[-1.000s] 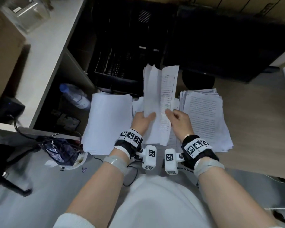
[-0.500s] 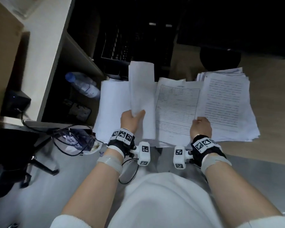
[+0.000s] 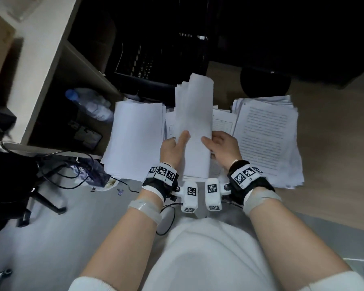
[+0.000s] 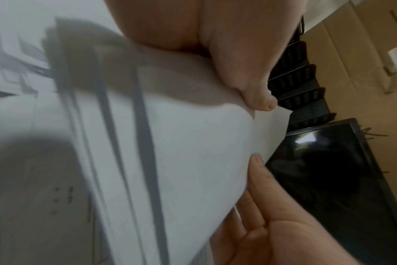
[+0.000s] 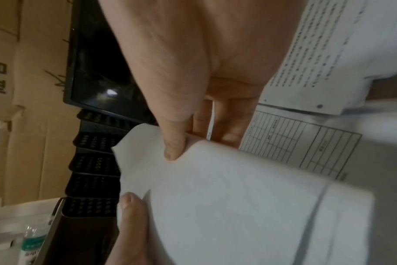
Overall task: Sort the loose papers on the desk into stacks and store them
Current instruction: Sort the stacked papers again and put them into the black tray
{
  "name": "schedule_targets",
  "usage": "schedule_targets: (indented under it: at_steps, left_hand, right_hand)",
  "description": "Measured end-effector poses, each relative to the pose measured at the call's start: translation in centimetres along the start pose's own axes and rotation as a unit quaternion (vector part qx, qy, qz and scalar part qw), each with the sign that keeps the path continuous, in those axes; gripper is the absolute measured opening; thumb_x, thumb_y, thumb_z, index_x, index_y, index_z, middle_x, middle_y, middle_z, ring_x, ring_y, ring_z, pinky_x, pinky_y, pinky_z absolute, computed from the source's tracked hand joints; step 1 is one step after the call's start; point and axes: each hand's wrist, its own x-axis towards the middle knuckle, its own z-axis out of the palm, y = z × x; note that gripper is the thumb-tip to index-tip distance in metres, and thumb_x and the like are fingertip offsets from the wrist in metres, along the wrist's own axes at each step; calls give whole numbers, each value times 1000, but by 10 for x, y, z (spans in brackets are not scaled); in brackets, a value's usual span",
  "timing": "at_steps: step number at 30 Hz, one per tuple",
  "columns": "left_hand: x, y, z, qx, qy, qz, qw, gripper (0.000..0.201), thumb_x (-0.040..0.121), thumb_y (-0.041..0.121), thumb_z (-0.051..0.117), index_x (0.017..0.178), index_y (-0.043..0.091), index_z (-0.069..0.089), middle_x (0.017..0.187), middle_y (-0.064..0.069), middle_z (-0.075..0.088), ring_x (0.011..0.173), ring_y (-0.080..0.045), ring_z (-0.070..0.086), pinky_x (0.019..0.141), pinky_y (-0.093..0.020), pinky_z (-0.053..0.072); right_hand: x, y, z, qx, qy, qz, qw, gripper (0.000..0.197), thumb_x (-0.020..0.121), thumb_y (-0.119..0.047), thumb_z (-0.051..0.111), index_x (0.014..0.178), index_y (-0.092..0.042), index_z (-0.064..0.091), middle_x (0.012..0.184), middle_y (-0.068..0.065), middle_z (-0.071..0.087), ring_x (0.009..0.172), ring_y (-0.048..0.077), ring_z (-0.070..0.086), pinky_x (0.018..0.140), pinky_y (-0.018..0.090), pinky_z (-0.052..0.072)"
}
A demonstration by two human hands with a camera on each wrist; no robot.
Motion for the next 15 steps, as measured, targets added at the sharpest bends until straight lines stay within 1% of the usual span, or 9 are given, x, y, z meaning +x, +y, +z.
schedule_targets:
  at_steps: [2,3,5,7,8,10,12,13,15]
  left_hand:
    - [-11,6,10,-32,-3,21,999,49,99,43,58,58,19,43,47,12,37,40,-4,32,44,-19,30]
    - [-14,8,14,-39,-4,27,999,49,100,42,56,59,19,41,50,10,36,41,-5,32,44,-18,29]
    - [-20,14,22,-68,-14,19,997,44,101,44,54,66,17,52,57,5,48,51,-7,43,53,-20,38]
    - [-23,19,28,-111,-31,-6,993,41,101,45,53,84,10,65,73,-1,65,68,-16,60,68,-26,48]
    - [-26,23,31,-145,-40,-16,988,38,102,41,53,91,8,68,80,-2,71,74,-17,67,71,-26,54]
    - [-32,27,39,-181,-51,-8,982,31,103,34,53,95,9,70,81,2,76,75,-10,73,66,-19,55]
    - [-36,28,47,-157,-48,-1,987,30,102,34,54,92,11,70,79,4,75,71,-7,72,63,-18,54]
    - [-37,29,51,-138,-39,4,990,33,100,38,56,89,10,69,78,3,73,70,-11,70,65,-23,56]
    - [-36,30,55,-88,-12,27,996,47,89,53,58,82,6,64,74,-3,64,69,-18,61,70,-39,55]
  right_hand:
    - [1,-3,-13,21,11,-6,1000,32,88,-22,74,116,-9,65,108,7,73,96,20,72,82,38,61]
    - [1,-4,-21,36,8,-7,999,29,90,-20,73,115,-8,66,107,8,73,96,21,72,83,38,61]
    - [0,-9,-34,49,3,-14,999,24,92,-14,69,115,-10,66,107,9,73,97,24,72,81,35,61]
    - [1,-11,-43,46,-1,-23,999,23,92,-12,66,115,-15,65,109,8,72,100,26,70,77,35,60]
    - [0,-14,-48,39,-3,-32,999,24,92,-11,66,116,-18,65,111,6,71,102,26,69,77,36,60]
    - [-2,-20,-57,14,-3,-56,998,25,93,-12,65,117,-20,67,113,2,70,106,25,67,81,41,58]
    - [-7,-30,-67,-15,-9,-71,997,21,95,-25,64,115,-22,69,112,-4,71,108,21,66,87,41,57]
    - [-10,-35,-72,-16,-18,-60,998,24,95,-36,62,115,-24,69,113,-7,70,108,18,65,88,39,56]
    - [-16,-44,-79,-2,-47,-27,999,43,90,-58,59,120,-29,65,121,-9,66,110,14,63,91,38,54]
